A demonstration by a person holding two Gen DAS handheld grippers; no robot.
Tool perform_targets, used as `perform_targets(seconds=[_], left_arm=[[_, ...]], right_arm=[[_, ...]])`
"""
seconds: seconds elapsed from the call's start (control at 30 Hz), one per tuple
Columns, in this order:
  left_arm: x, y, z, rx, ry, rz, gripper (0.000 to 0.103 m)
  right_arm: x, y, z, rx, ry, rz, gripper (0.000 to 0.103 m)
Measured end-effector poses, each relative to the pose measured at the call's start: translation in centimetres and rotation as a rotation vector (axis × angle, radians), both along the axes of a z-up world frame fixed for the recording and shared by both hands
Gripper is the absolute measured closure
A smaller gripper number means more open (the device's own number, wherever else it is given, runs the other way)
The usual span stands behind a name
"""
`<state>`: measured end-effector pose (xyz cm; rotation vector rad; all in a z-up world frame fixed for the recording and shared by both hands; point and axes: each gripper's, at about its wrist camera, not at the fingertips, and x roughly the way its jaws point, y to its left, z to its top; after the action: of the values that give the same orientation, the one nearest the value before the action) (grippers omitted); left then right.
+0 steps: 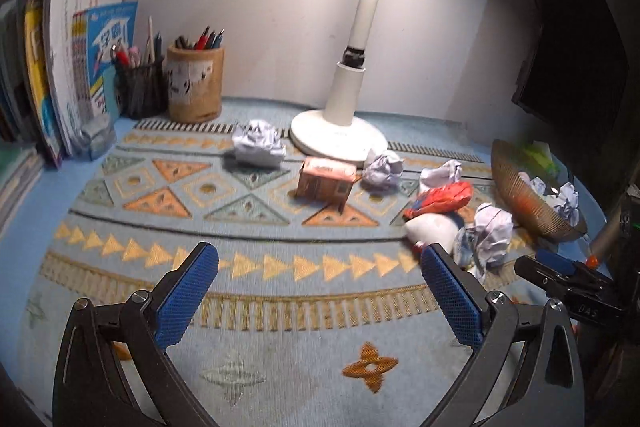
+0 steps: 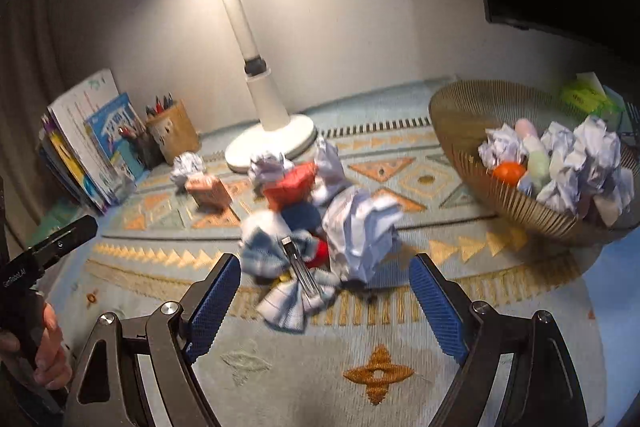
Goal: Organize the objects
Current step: 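Move both tools back over the pile, then grasp the blue plaid cloth with the left gripper while the right gripper grasps a paper ball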
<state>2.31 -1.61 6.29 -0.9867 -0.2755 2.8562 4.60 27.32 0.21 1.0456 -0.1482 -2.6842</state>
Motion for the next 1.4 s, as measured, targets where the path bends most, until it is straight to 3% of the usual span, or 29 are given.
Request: perform_targets(seconds=[0.1, 0.17, 0.3, 0.63, 0.73, 0.9, 1.03, 1.23, 1.3, 1.33, 1.4], left_arm=[[-0.4, -0.5, -2.1, 0.033, -0.015, 0.031, 0.002], [-0.7, -0.2, -3.0, 0.011, -0.044, 0.057, 0.002], [-0.3, 0.6, -2.9, -0.029, -0.024, 0.022, 0.002], [-0.4, 0.6, -3.0, -0.016, -0.051, 0.029, 0.002], [-1.0, 1.9, -2.8, -0.030, -0.084, -0.030, 0.002], [-3.2, 6.3, -2.5, 0.088, -0.174, -0.235, 0.002], [-4.4, 10.3, -3.4, 0.137, -0.234, -0.346, 0.011], [-5.1, 15.1, -5.0, 0.077, -0.283, -0.405, 0.023], [-5.3, 16.0, -5.0, 0.049, -0.271, -0.390, 0.027], [-5.5, 16.3, -5.0, 0.044, -0.277, -0.397, 0.038], [-5.6, 16.6, -4.9, 0.043, -0.276, -0.392, 0.047]], right_arm=[[0.1, -0.6, -0.4, 0.042, 0.010, 0.006, 0.018], [-0.2, -0.6, -0.8, 0.047, 0.002, 0.007, 0.012], [-0.1, -0.4, -0.8, 0.059, 0.005, -0.010, 0.012], [-0.9, 1.2, -0.8, -0.024, -0.032, -0.064, 0.012], [-1.9, 3.1, -1.0, -0.135, -0.108, -0.072, 0.012], [-4.6, 4.7, 0.3, -0.204, -0.195, -0.067, 0.023], [-7.1, 3.5, 0.6, -0.135, -0.214, -0.029, 0.028], [-9.3, 2.2, -0.7, -0.114, -0.227, -0.009, 0.030], [-9.7, 2.3, -1.2, -0.129, -0.236, -0.005, 0.040], [-9.8, 2.3, -1.5, -0.128, -0.241, -0.003, 0.048], [-9.6, 2.4, -1.7, -0.135, -0.230, 0.006, 0.054]])
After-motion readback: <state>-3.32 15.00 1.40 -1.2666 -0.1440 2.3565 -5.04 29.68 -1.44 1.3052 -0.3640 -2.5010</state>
